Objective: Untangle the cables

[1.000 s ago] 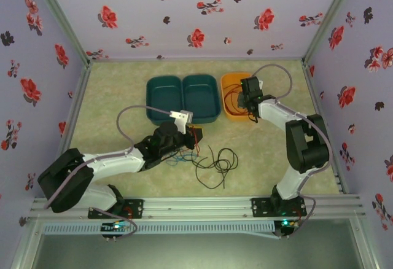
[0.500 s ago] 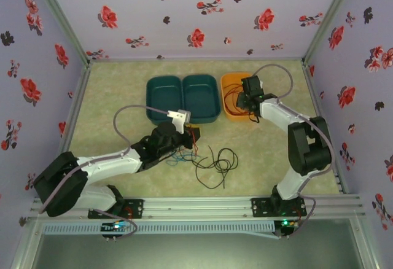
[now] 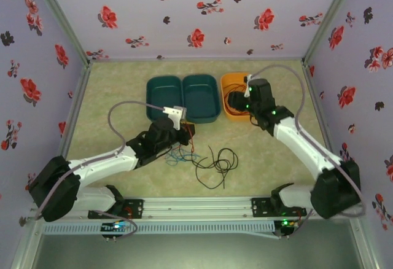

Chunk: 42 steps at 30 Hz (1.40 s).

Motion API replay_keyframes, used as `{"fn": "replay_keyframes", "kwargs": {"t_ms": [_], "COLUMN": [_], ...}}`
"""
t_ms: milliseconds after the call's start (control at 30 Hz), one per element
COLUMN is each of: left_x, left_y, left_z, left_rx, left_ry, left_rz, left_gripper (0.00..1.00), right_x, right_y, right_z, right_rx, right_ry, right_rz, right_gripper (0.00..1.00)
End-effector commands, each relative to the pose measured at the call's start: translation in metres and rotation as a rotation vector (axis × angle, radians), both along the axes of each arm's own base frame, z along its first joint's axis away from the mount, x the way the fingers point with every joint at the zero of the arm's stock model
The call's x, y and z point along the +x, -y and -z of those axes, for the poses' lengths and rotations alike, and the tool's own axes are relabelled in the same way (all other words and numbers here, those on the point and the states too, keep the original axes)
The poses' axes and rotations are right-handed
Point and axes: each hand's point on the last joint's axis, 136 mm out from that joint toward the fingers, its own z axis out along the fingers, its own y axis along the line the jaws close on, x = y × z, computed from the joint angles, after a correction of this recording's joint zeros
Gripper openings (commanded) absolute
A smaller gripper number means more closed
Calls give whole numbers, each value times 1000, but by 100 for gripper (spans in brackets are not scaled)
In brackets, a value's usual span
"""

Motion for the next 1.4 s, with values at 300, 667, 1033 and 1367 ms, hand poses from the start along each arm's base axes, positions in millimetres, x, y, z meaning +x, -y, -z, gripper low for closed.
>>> {"fn": "replay_keyframes", "kwargs": {"t_ms": [300, 667, 1033, 1367], "left_x": [21, 26, 26, 25], "left_y": [-36, -46, -46, -47], "left_z": [-9, -16, -14, -13], "left_rx": [78, 49, 37, 36], "left_ry": [-35, -32, -37, -37], "left_rz": [-158, -208, -214, -213], "left_gripper": [17, 17, 17, 16], "right_x": [-119, -153, -149, -136], "right_y": [-88, -147, -173, -183], "right_z": [-15, -1, 26, 32], "right_rx": [138, 93, 29, 10], "right_ry": [156, 241, 208, 237], "right_rz": [-460, -632, -670, -644], "right_gripper": [54, 53, 52, 40]}}
